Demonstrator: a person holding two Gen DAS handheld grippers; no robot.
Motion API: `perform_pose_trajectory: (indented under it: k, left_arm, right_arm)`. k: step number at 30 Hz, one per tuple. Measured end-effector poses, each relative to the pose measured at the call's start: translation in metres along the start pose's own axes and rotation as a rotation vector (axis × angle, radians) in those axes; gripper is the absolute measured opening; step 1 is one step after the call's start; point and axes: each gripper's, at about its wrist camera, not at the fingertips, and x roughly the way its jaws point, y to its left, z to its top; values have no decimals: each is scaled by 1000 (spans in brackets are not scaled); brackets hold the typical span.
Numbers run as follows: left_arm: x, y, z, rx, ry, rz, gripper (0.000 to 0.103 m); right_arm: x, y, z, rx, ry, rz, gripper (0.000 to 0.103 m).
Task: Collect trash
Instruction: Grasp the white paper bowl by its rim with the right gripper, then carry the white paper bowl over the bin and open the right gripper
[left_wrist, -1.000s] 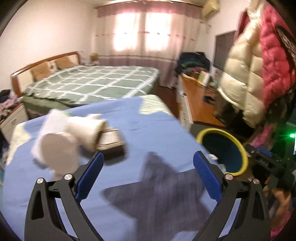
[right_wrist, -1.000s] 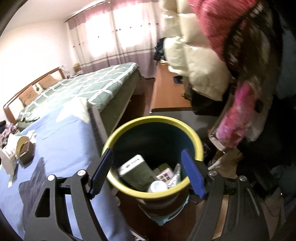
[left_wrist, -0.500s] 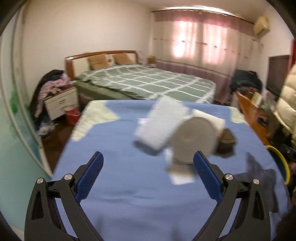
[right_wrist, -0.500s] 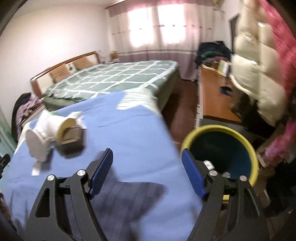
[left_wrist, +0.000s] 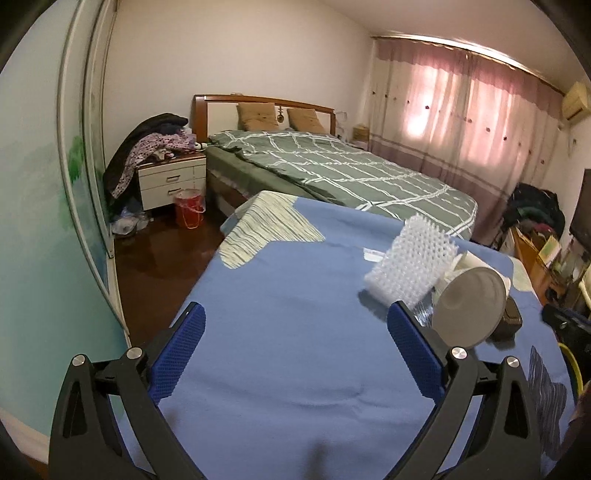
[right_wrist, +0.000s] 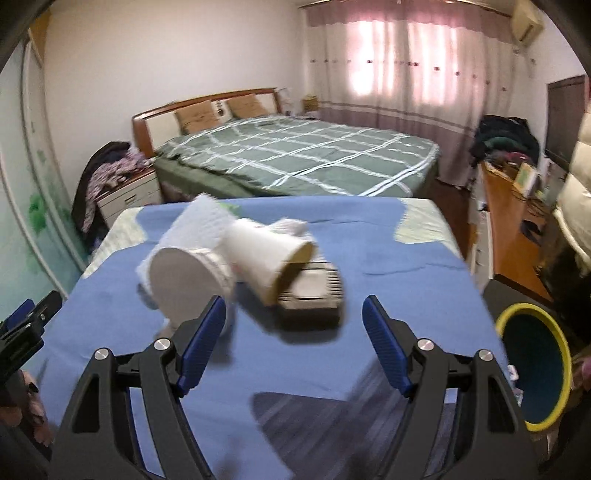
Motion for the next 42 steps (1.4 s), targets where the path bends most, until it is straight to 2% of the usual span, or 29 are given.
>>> perform_pose_trajectory:
  k: [6, 9, 13, 15, 16, 17, 30, 36, 42]
  left_arm:
    - [-3, -4, 0, -1, 1, -5, 97]
    - [-3, -9, 0, 8, 1, -9, 97]
    - [-2, -13, -2, 14, 8, -18, 98]
    - [-2, -14, -4, 19, 8, -22, 98]
    - [-3, -13, -4, 22, 8, -24, 98]
    - [-2, -15, -5, 26, 7, -25, 98]
    - [-2, -20, -7, 50, 20, -38, 98]
    - [-2, -23, -8, 69, 23, -37, 98]
    - [-1, -25, -10, 83, 28, -40, 98]
  right_arm:
    - [21, 24, 10, -45, 25, 26, 71]
    - [37, 35, 14, -58, 51, 36, 62]
    - [55, 42, 15, -53, 83, 43, 44]
    - [62, 40, 15, -46, 96, 43, 28]
    - [64, 38, 14, -37, 108, 51, 11]
    - [65, 37, 13, -33, 113, 54, 7]
    - [22, 9, 7, 32, 59, 92, 5]
    - [-8, -41, -3, 126, -4, 14, 5]
    - [-30, -113, -18, 273, -51, -137, 5]
